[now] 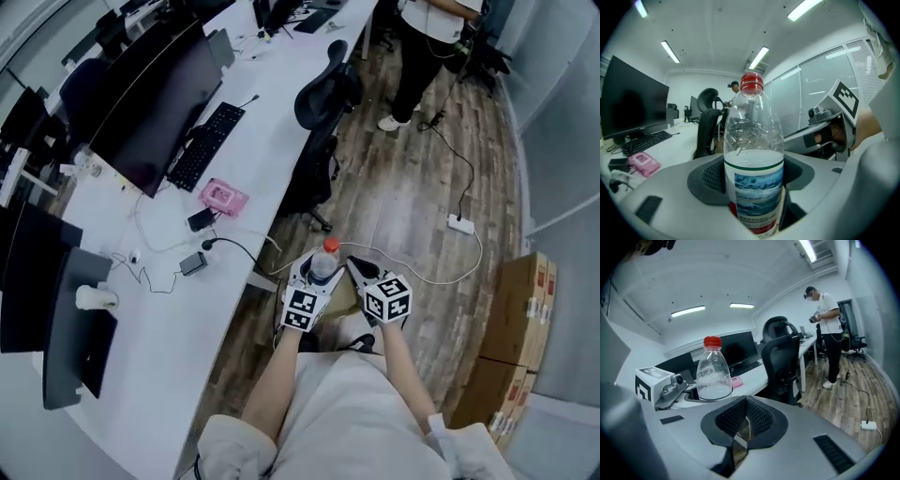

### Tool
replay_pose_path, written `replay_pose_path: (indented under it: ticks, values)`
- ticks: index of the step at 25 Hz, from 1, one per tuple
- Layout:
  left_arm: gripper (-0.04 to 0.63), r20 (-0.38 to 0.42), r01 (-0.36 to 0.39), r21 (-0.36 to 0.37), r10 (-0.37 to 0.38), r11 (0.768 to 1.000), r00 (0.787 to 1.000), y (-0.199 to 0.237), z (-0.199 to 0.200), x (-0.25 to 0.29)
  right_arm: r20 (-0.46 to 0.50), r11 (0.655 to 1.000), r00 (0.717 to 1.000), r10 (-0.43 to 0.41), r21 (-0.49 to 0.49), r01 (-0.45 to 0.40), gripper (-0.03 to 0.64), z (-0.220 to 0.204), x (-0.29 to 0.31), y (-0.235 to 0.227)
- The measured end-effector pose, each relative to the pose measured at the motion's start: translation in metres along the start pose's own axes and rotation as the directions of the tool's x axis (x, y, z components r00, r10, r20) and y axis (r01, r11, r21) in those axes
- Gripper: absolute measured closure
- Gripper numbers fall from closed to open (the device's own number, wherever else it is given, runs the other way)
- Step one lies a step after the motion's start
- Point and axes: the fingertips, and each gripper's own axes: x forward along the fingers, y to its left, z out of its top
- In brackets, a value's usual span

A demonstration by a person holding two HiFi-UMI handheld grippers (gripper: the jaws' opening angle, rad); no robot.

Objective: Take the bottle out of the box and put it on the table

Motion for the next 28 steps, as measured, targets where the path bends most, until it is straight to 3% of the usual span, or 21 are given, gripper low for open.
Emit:
replay_pose_path:
  ticks: [4, 7, 10, 15, 18, 21, 24, 28]
  values:
    - [0.284, -0.013, -0.139, -0.038, 0.139, 0.99, 0.99, 0.059, -0.013, -0.062, -0.044, 0.989, 0.991, 0.126, -0.074, -0.129, 0.575, 0.012, 0.052, 0.06]
    - [0.284, -0.032, -0.272, -0.065, 0.27, 0.96, 0.962, 0.105, -0.03, -0.121, -0.073, 0.963, 0.971, 0.228, -0.127, -0.236, 0.575, 0.02, 0.09, 0.115]
    - [0.284, -0.049, -0.401, -0.089, 0.398, 0.912, 0.916, 0.144, -0.045, -0.183, -0.114, 0.92, 0.935, 0.334, -0.175, -0.35, 0.575, 0.021, 0.121, 0.176]
    - [0.284, -0.061, -0.573, -0.129, 0.57, 0.809, 0.819, 0.194, -0.069, -0.274, -0.2, 0.835, 0.86, 0.469, -0.217, -0.506, 0.575, 0.005, 0.155, 0.268]
    - [0.284, -0.085, -0.635, -0.156, 0.631, 0.756, 0.771, 0.214, -0.085, -0.319, -0.257, 0.783, 0.814, 0.521, -0.236, -0.576, 0.575, -0.012, 0.169, 0.311]
    - [0.284, -0.107, -0.674, -0.177, 0.667, 0.717, 0.737, 0.234, -0.101, -0.351, -0.303, 0.744, 0.781, 0.547, -0.251, -0.619, 0.575, -0.024, 0.181, 0.341]
    - [0.284, -0.118, -0.688, -0.196, 0.68, 0.698, 0.724, 0.247, -0.114, -0.366, -0.336, 0.721, 0.76, 0.556, -0.26, -0.642, 0.575, -0.031, 0.19, 0.358]
    - [0.284, -0.102, -0.691, -0.218, 0.688, 0.689, 0.719, 0.265, -0.12, -0.37, -0.361, 0.706, 0.755, 0.547, -0.285, -0.648, 0.575, -0.034, 0.2, 0.367]
